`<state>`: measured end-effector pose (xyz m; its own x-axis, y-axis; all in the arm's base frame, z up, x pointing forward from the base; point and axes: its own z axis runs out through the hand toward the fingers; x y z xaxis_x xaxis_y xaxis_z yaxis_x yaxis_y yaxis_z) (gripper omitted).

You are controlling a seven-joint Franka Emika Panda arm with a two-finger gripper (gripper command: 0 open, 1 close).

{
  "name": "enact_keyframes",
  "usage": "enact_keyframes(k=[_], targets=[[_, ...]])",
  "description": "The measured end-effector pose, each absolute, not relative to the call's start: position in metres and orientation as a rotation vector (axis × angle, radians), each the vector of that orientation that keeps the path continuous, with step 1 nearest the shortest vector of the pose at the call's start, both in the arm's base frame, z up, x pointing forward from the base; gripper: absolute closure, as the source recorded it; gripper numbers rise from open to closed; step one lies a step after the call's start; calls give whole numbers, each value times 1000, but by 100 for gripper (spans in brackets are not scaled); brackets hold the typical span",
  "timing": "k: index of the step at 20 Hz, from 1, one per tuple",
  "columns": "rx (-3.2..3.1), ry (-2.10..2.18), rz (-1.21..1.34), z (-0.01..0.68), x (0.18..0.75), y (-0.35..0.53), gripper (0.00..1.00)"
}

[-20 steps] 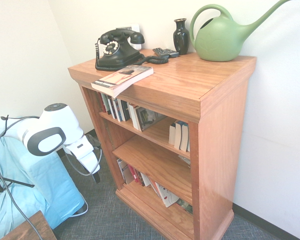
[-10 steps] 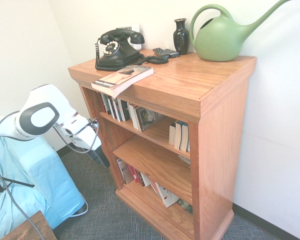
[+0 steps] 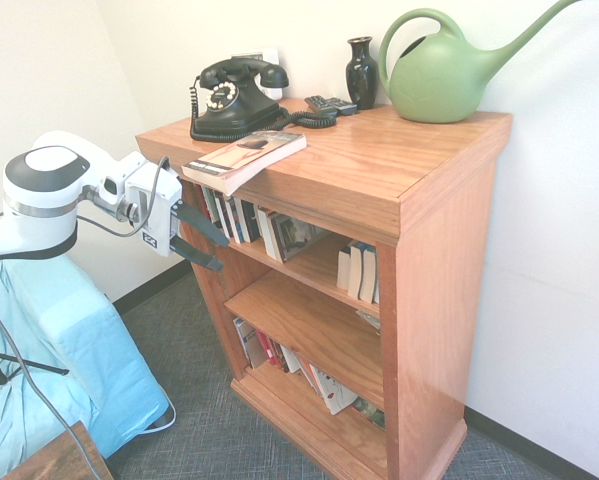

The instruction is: Organize the shelf

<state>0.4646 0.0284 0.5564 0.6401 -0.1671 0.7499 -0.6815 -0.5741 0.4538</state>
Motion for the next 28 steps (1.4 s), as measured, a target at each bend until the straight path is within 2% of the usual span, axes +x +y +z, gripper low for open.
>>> enact_keyframes(k=[10, 23, 24, 28], targets=[[1869, -432, 1045, 591, 463, 106, 0], [1884, -197, 1183, 594, 518, 90, 0], [1883, -187, 1182, 594, 520, 90, 100], [1883, -160, 1188, 598, 524, 89, 100]])
